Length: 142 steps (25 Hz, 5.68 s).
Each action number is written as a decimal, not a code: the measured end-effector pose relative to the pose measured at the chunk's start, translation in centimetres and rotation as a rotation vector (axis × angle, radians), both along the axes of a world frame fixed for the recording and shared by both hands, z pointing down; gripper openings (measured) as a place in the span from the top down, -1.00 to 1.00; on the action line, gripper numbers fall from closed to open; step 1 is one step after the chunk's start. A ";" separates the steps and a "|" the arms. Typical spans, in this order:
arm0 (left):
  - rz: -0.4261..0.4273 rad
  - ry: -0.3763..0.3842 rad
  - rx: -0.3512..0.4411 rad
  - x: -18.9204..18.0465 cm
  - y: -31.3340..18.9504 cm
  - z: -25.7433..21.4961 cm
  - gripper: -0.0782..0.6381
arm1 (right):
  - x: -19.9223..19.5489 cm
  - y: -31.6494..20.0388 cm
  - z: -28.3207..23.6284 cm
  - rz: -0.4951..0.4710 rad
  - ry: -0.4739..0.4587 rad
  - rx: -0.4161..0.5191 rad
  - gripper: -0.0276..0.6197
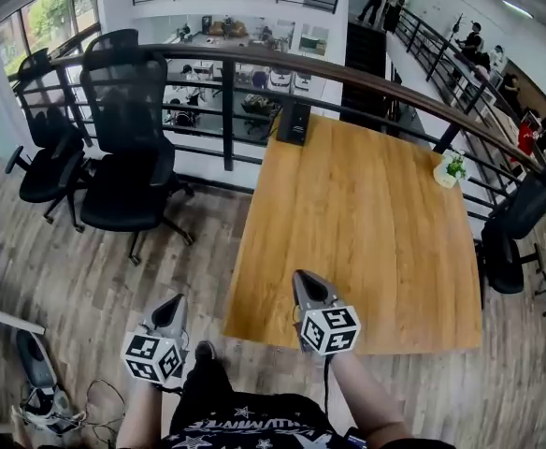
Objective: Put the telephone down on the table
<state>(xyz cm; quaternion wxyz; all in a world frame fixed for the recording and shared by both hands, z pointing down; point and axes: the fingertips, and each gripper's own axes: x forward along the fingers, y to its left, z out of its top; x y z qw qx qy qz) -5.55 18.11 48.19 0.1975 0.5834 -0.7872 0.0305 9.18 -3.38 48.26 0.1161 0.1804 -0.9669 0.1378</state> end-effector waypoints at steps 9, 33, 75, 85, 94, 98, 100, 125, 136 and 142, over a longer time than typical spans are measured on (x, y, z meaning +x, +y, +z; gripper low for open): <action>0.140 0.007 0.031 -11.6 -1.2 -2.4 0.78 | -9.2 1.3 -3.0 0.125 0.008 0.031 0.91; 0.372 -0.043 0.029 -12.8 -16.0 -3.6 0.78 | -6.8 -8.5 -6.6 0.302 -0.118 -0.001 0.91; 0.761 0.231 -0.088 -34.2 -52.5 2.6 0.78 | -27.2 -30.2 -4.5 0.695 0.051 -0.039 0.91; 0.841 0.339 -0.156 -31.0 -61.1 5.4 -0.11 | -25.0 -38.4 -1.4 0.692 0.036 -0.090 0.91; 0.925 0.414 -0.244 -27.3 -67.2 8.7 -0.45 | -23.4 -41.6 2.9 0.719 0.048 -0.183 0.91; 0.854 0.476 -0.270 -28.0 -69.8 10.7 -0.45 | -23.0 -41.9 4.3 0.724 0.053 -0.206 0.91; 0.828 0.501 -0.279 -28.4 -70.8 11.3 -0.45 | -22.9 -42.0 4.7 0.727 0.057 -0.213 0.91; 0.751 0.672 -0.371 -27.4 -74.9 14.4 -0.01 | -20.5 -42.9 6.9 0.791 0.029 -0.296 0.91; 0.795 0.658 -0.381 -27.5 -74.7 14.7 0.06 | -20.7 -42.9 7.3 0.788 0.030 -0.304 0.91; 0.767 0.742 -0.351 -27.6 -74.2 14.7 0.14 | -20.4 -43.2 7.4 0.781 0.031 -0.308 0.91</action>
